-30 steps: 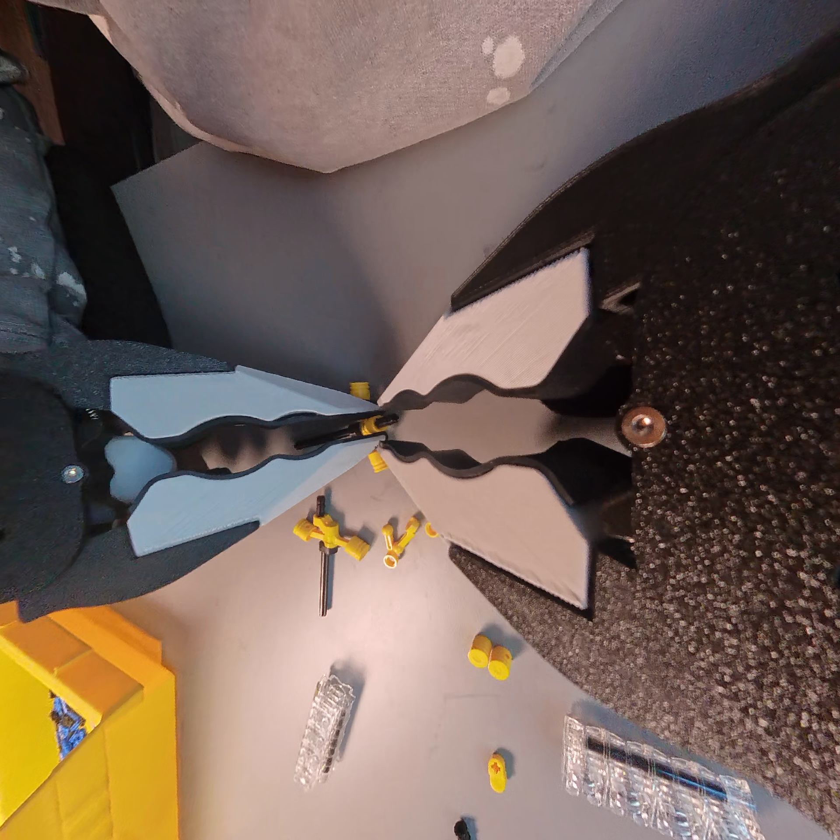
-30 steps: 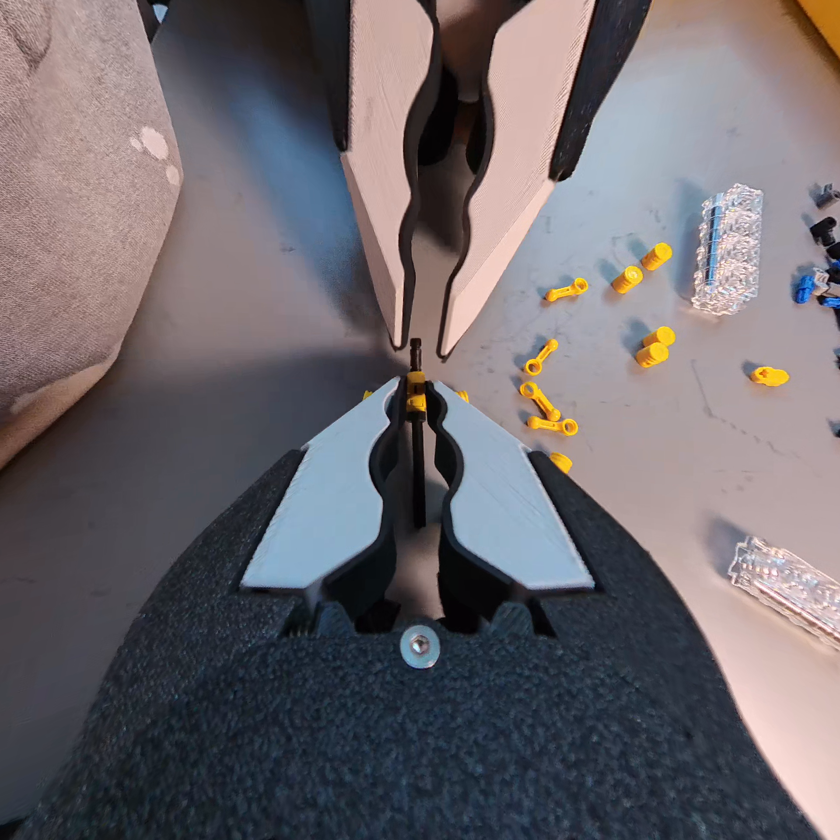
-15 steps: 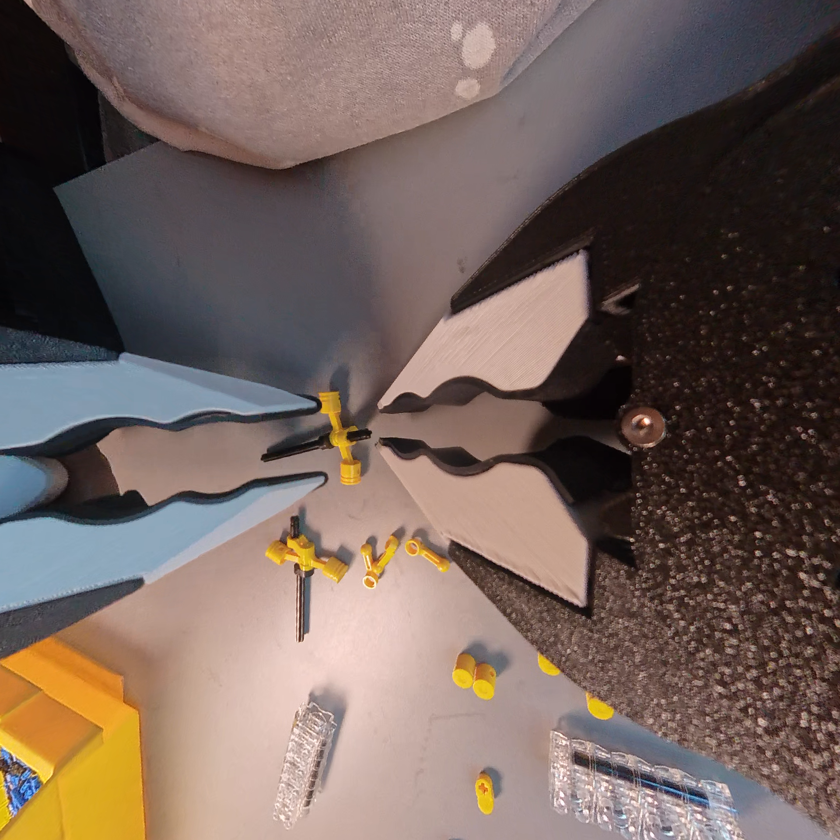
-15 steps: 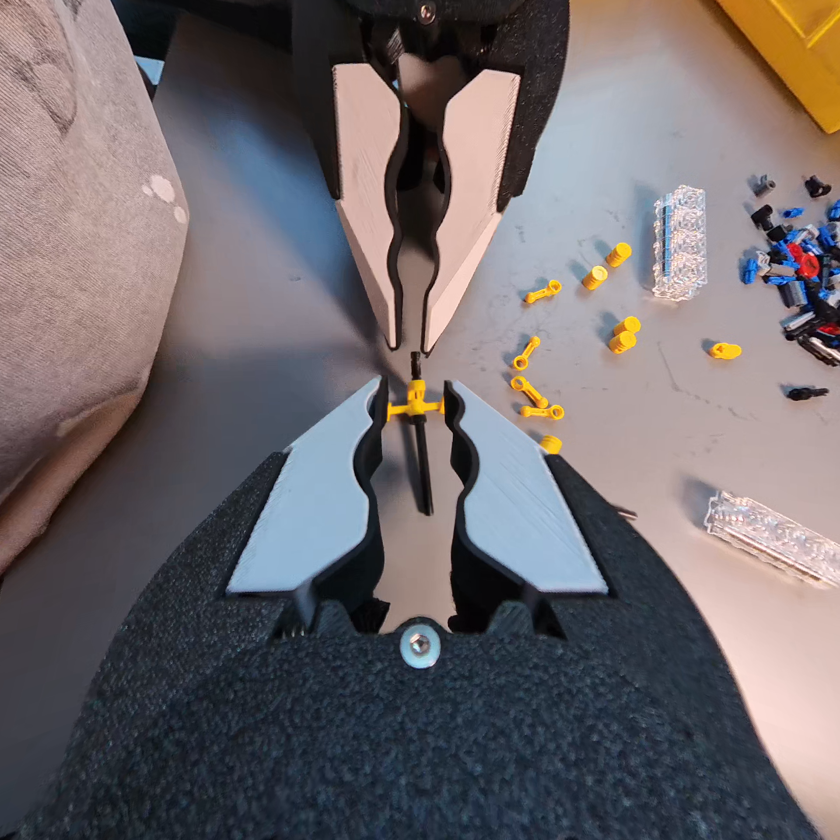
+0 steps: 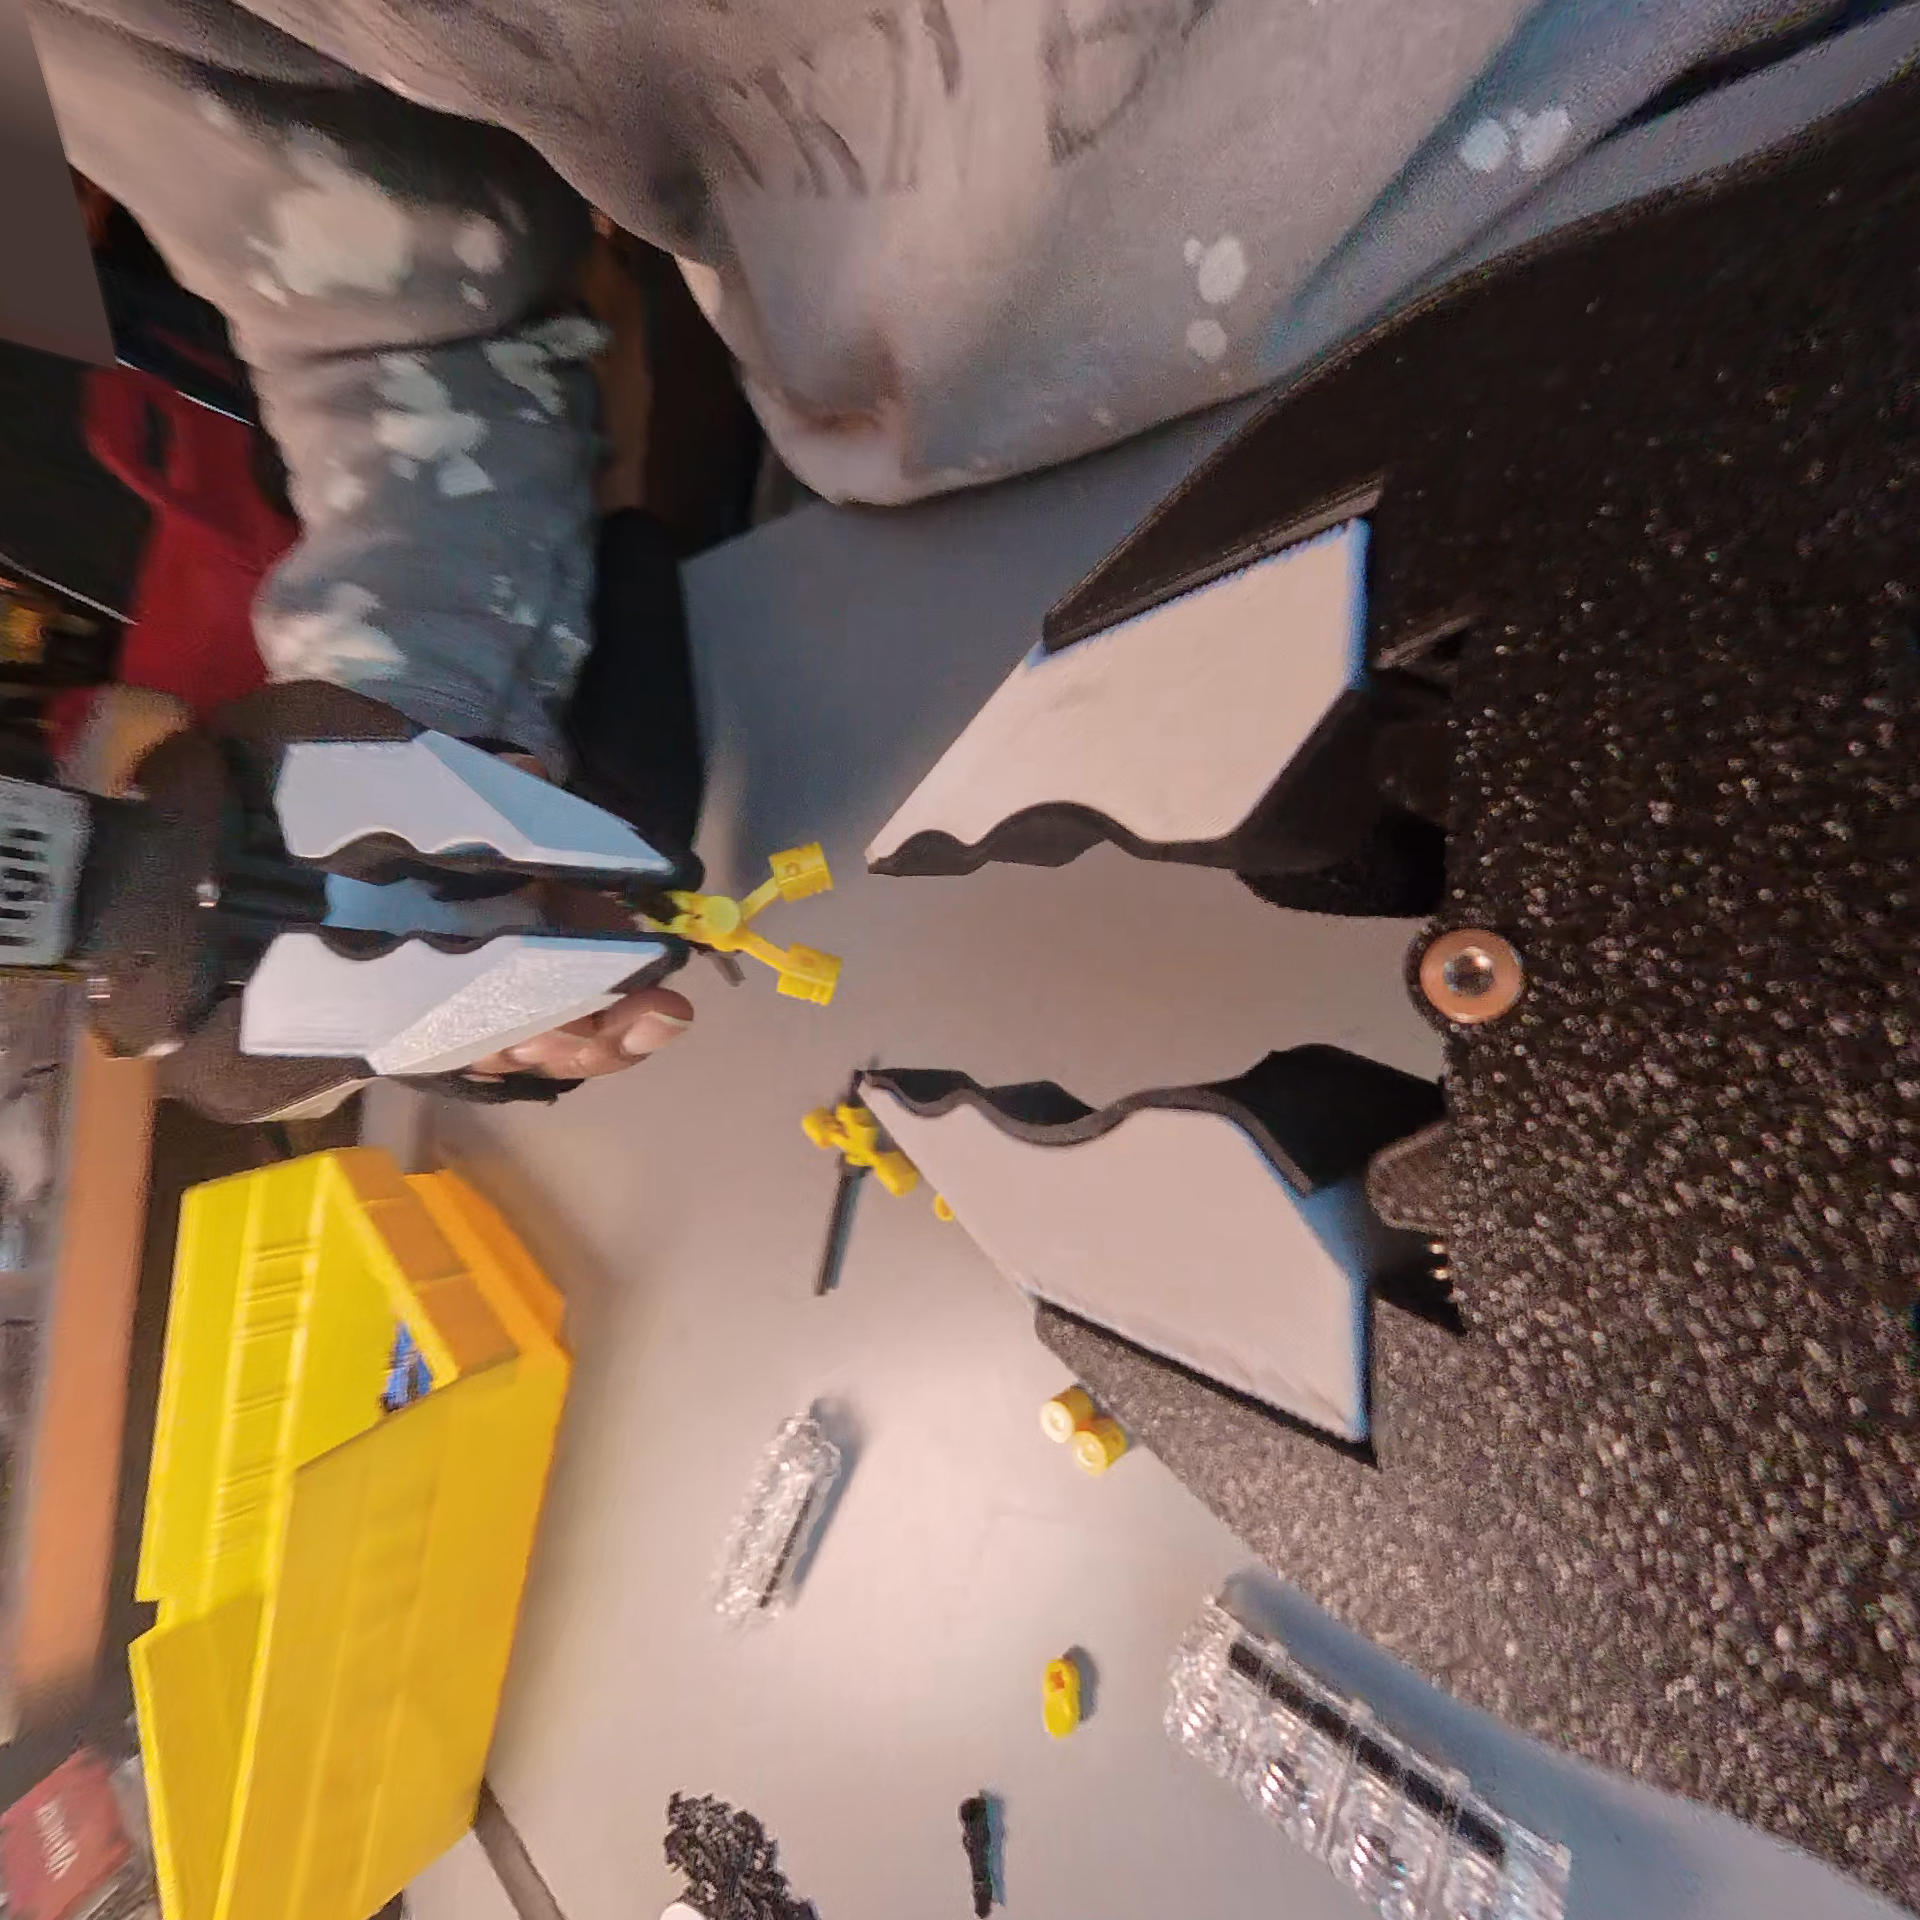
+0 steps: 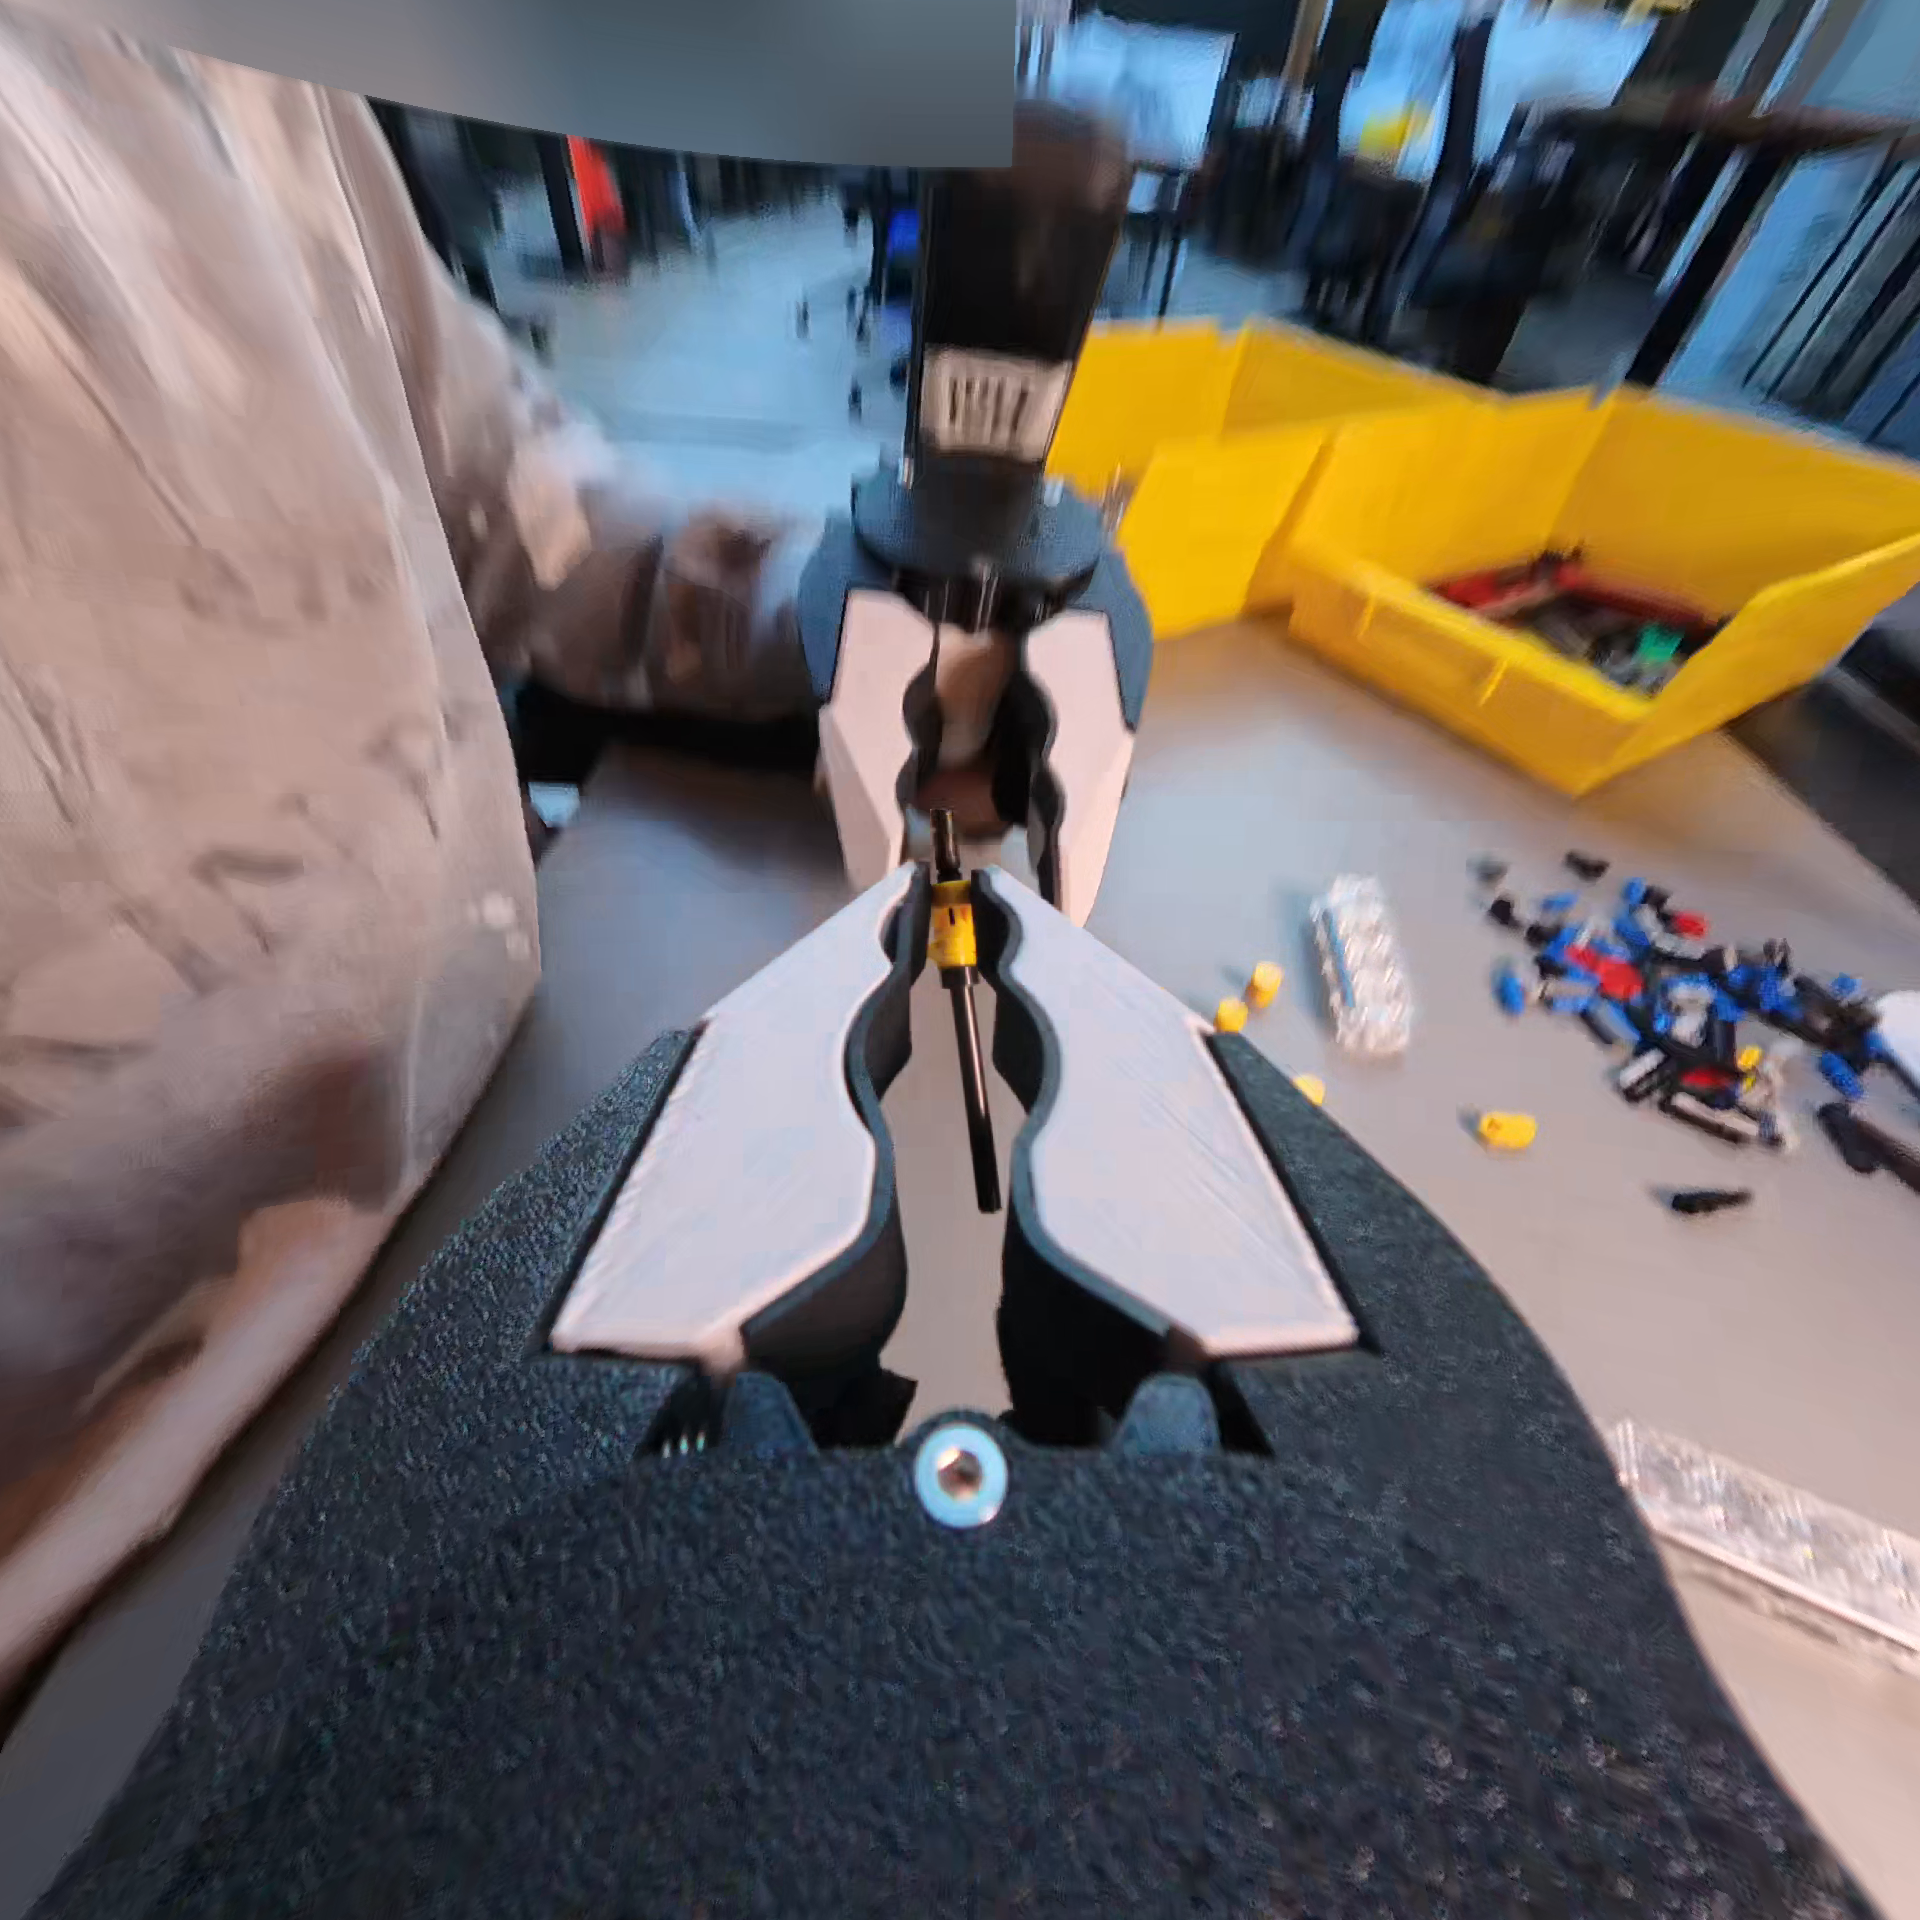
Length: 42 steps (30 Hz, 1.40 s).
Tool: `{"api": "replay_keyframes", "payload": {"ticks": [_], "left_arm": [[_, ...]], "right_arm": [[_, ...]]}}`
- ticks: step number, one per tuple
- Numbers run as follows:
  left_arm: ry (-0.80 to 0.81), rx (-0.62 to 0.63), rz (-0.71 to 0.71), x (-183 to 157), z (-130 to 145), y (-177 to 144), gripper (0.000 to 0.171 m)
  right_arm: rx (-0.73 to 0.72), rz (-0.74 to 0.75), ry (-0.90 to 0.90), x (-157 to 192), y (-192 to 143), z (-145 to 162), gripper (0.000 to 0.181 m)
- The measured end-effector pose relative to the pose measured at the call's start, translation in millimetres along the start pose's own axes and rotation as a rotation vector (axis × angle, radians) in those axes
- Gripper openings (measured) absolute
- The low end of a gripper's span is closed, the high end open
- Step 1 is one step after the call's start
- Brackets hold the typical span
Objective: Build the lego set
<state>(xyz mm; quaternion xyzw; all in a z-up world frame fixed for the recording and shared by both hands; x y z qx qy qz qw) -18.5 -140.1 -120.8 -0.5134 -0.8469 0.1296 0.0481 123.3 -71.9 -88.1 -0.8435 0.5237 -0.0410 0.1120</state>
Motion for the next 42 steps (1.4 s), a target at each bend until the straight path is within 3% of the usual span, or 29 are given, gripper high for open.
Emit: {"api": "replay_keyframes", "payload": {"ticks": [5,9,12,15,21,22,38,42], "left_arm": [[-0.162,-0.301,0.080,3,-25,-3,0.052],[-0.199,-0.355,0.163,-2,-35,11,0.056],[-0.151,-0.370,0.104,-6,-41,17,0.048],[-0.119,-0.398,0.083,-6,-44,10,0.030],[-0.094,-0.334,0.027,-2,-38,6,0.017],[-0.100,-0.334,0.012,0,-36,5,0.004],[-0.186,-0.387,0.012,9,-33,4,0.007],[-0.217,-0.345,0.026,12,-29,3,0.006]], "right_arm": [[-0.399,-0.025,0.122,-11,-14,-21,0.007],[-0.553,-0.098,0.223,-14,-10,-26,0.006],[-0.604,-0.133,0.262,-15,-7,-25,0.007],[-0.554,-0.113,0.250,-18,-5,-20,0.007],[-0.472,-0.083,0.228,-23,-8,-12,0.007],[-0.458,-0.095,0.225,-23,-9,-11,0.007],[-0.437,-0.060,0.250,-28,-7,-5,0.006],[-0.395,-0.046,0.256,-30,-7,-2,0.007]]}}
Point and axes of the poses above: each gripper's, where its closed fingertips meet, y out along the fingers, z out of its underside, x = y × z across the jaws, the point moved 8 cm from there along -y, back along the fingers, and after that the axes turned 1 degree about y, right-handed, at the moved point
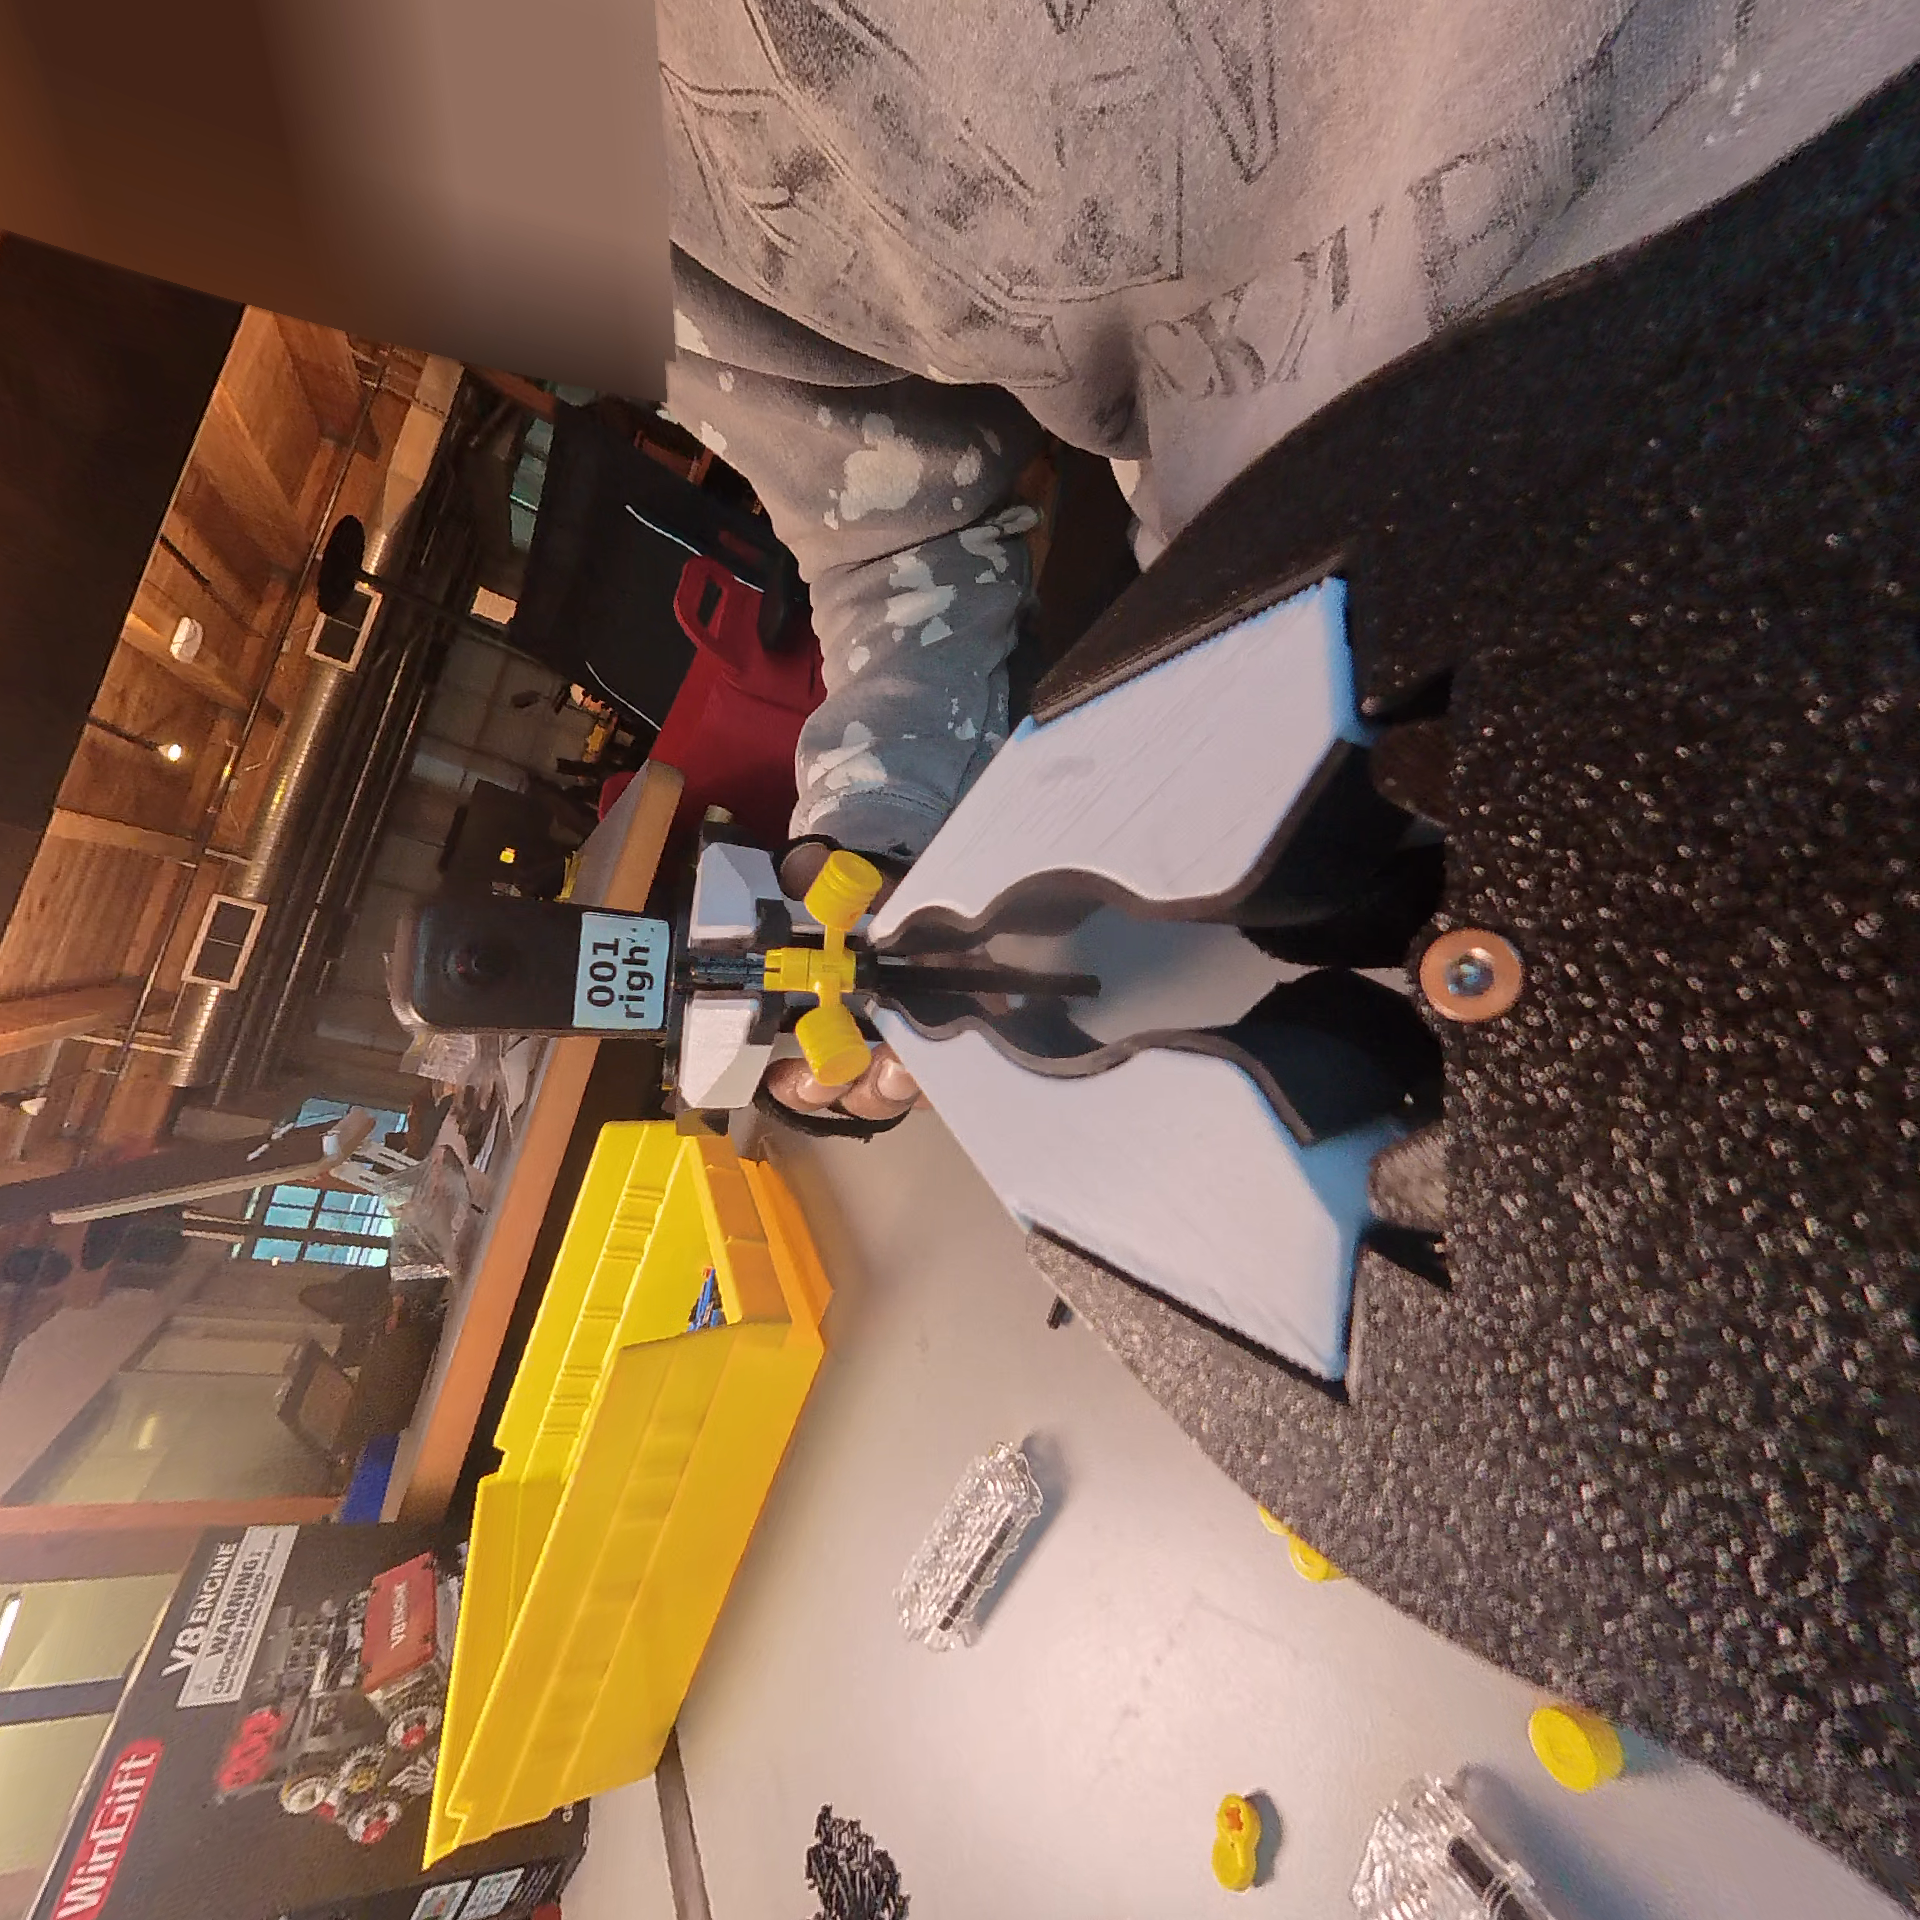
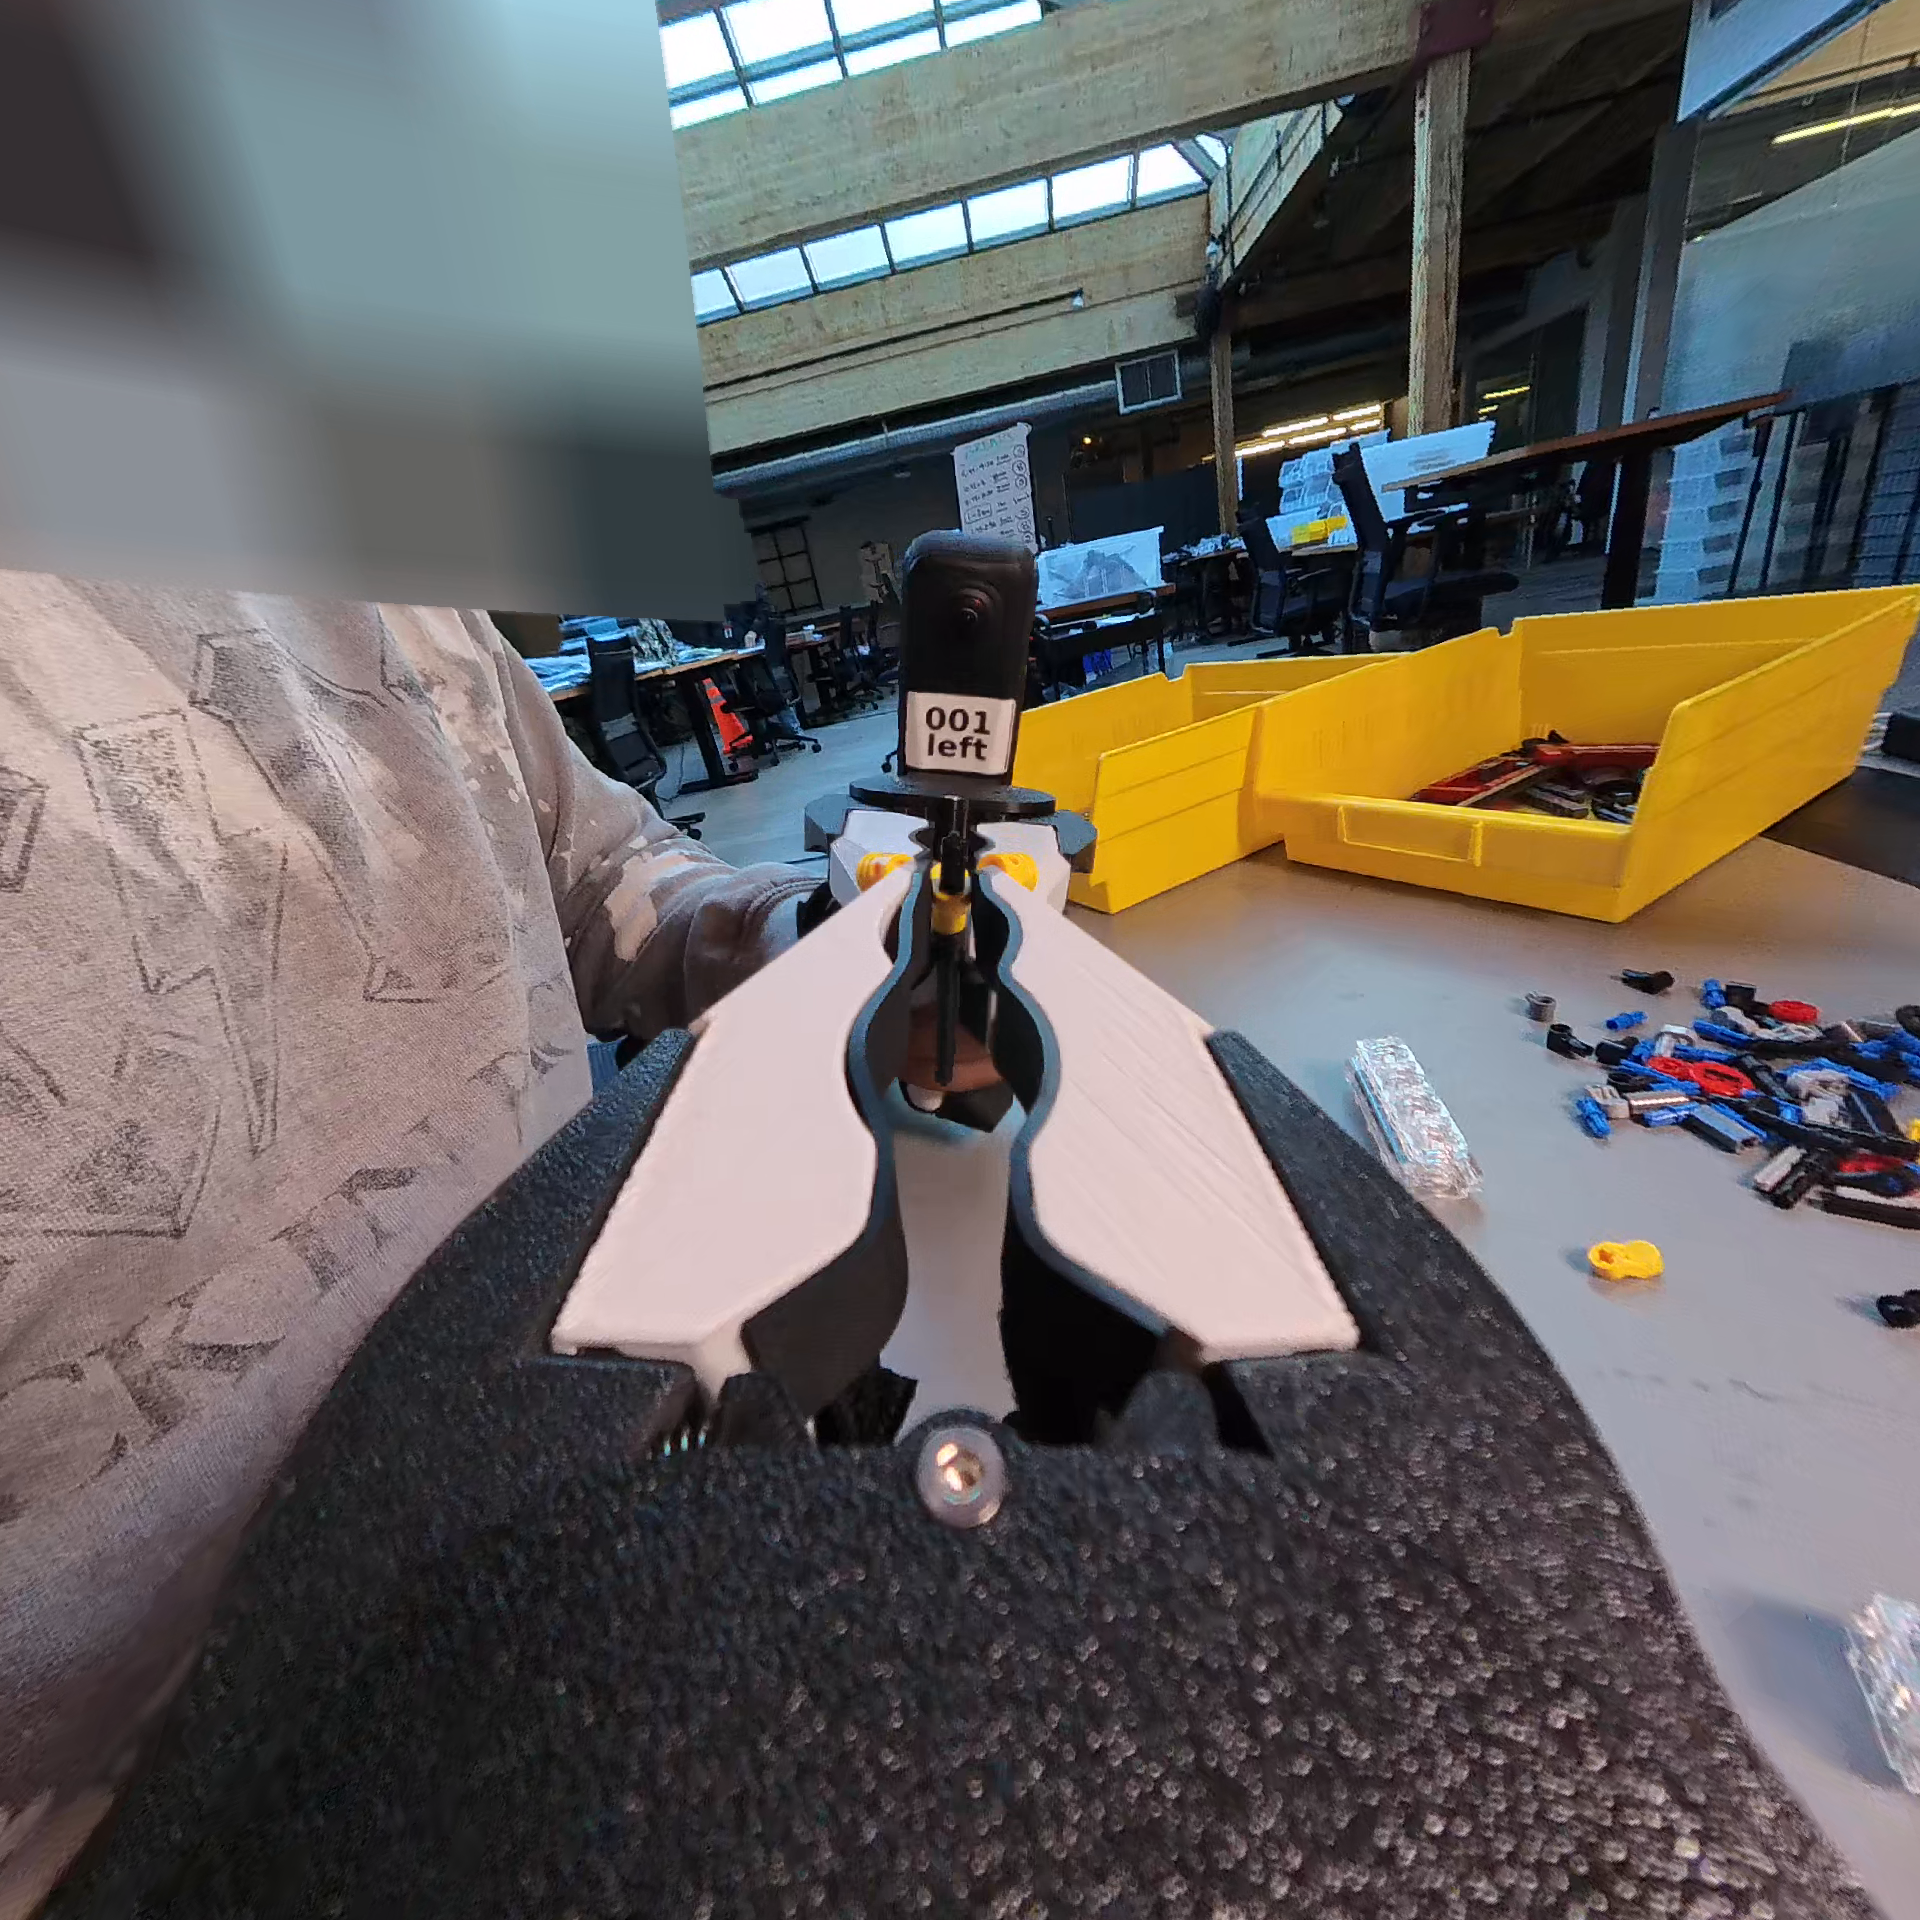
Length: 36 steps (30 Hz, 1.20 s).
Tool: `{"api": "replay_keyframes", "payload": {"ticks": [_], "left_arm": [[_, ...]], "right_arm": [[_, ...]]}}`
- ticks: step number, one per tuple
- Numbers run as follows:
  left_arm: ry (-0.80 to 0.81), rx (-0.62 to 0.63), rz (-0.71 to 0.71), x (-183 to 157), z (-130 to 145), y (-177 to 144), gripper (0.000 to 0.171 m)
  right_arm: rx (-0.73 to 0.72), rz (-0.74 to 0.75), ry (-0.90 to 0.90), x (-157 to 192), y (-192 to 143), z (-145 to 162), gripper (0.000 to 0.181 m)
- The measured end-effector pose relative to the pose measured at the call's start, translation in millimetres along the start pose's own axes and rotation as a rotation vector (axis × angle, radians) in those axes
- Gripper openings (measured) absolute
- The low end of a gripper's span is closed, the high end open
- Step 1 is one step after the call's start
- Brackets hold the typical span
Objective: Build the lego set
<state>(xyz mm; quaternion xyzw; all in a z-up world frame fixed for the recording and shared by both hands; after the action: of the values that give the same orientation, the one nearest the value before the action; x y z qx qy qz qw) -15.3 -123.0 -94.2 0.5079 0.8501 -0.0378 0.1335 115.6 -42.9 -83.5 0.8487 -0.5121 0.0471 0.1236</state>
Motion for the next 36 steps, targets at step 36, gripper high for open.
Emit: {"api": "replay_keyframes", "payload": {"ticks": [36], "left_arm": [[0.011,0.319,-0.008,2,25,3,0.004]], "right_arm": [[0.391,-0.017,0.007,-2,-15,18,0.004]]}}
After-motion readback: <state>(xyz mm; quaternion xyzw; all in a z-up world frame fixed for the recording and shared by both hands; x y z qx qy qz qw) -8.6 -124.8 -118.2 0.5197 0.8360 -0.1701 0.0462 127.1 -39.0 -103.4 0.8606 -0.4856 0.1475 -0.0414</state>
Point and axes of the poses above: each gripper's, where its closed fingertips meet, y out along the fingers, z out of its underside, x = y × z across the jaws, the point moved 8 cm from there along -y, back along the fingers, and after that the axes turned 1 degree about y, right-handed, at the moved point
